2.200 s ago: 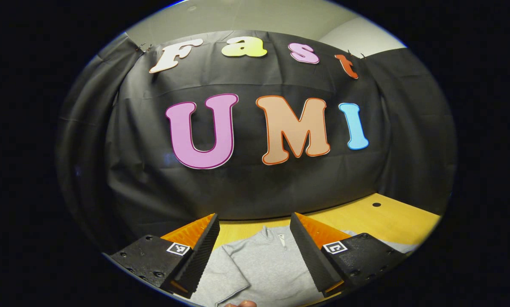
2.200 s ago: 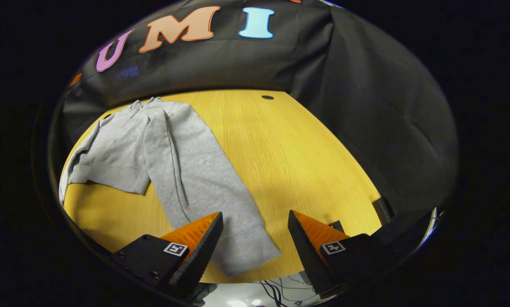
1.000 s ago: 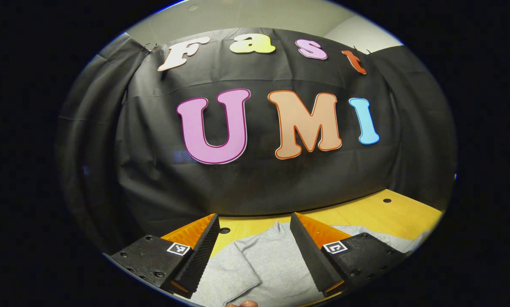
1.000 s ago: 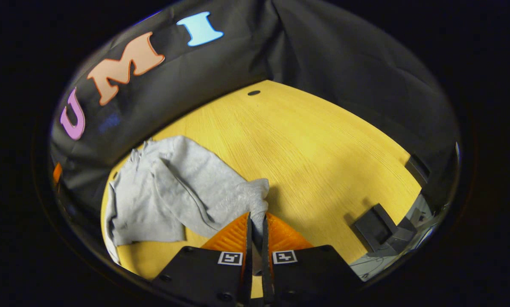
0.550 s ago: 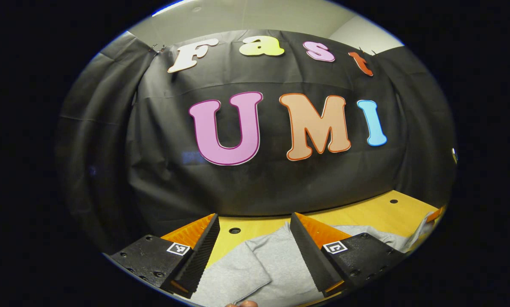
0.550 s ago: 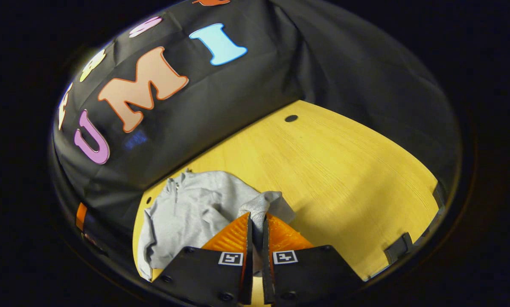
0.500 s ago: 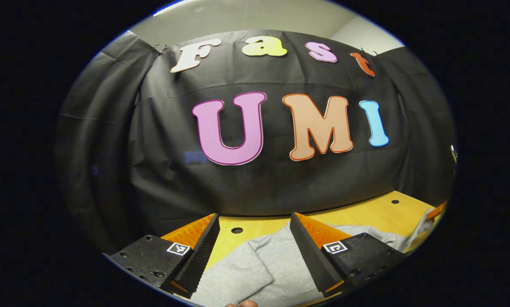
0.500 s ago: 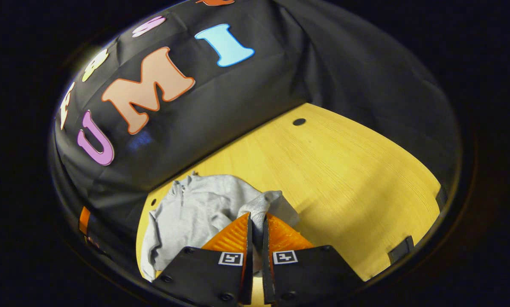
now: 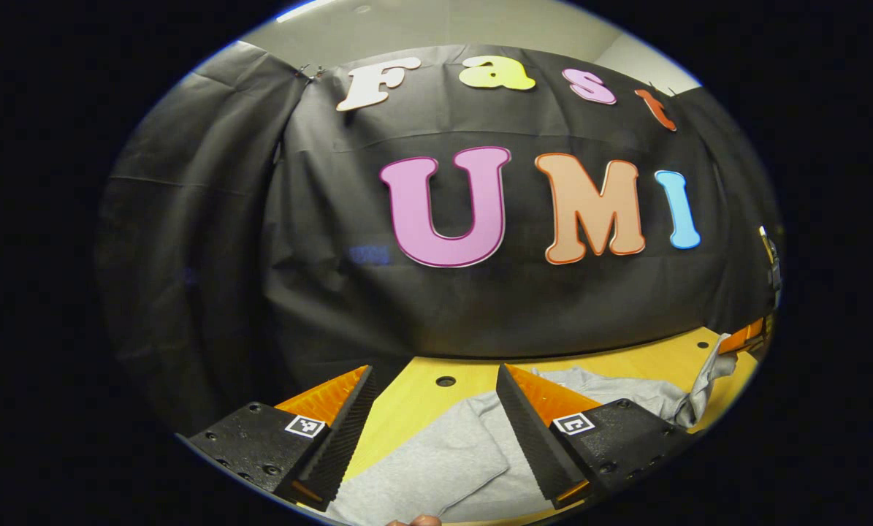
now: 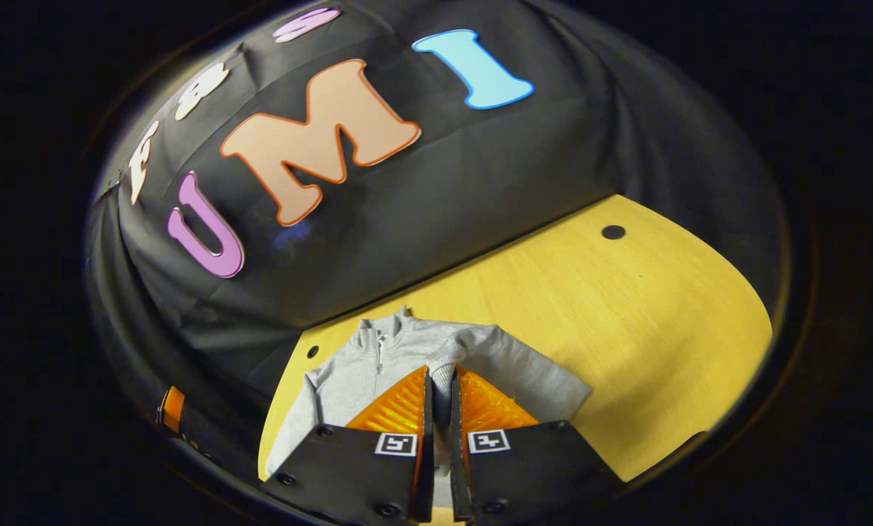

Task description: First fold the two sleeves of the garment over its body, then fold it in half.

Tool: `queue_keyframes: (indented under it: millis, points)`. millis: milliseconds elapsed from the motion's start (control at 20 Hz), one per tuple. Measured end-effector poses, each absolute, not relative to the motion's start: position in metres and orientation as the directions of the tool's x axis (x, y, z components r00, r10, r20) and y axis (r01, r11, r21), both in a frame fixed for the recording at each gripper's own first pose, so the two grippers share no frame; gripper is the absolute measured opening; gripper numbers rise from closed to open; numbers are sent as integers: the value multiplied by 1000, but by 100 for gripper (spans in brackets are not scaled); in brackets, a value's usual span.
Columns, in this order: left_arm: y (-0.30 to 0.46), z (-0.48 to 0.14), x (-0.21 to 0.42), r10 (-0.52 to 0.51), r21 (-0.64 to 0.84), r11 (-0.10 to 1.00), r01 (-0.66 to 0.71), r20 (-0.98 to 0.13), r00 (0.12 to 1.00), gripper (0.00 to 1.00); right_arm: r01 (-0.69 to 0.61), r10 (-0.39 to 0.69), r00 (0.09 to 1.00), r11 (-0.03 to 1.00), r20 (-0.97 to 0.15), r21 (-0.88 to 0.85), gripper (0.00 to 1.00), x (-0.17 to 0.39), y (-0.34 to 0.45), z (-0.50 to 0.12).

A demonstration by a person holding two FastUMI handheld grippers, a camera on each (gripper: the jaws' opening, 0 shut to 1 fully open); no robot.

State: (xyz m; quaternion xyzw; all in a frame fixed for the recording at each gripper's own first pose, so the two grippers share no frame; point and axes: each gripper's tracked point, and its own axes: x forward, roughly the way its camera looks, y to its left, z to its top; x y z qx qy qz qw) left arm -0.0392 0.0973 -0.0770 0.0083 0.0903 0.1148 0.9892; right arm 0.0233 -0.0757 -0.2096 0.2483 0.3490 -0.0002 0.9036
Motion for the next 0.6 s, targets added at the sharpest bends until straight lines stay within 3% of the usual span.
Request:
queue_keyframes:
  millis: [600]
  points:
    - [192,-64,-92,424,29,905,-424,-155,893,100,-61,418,712,837,-564,544,11,79,83,-199]
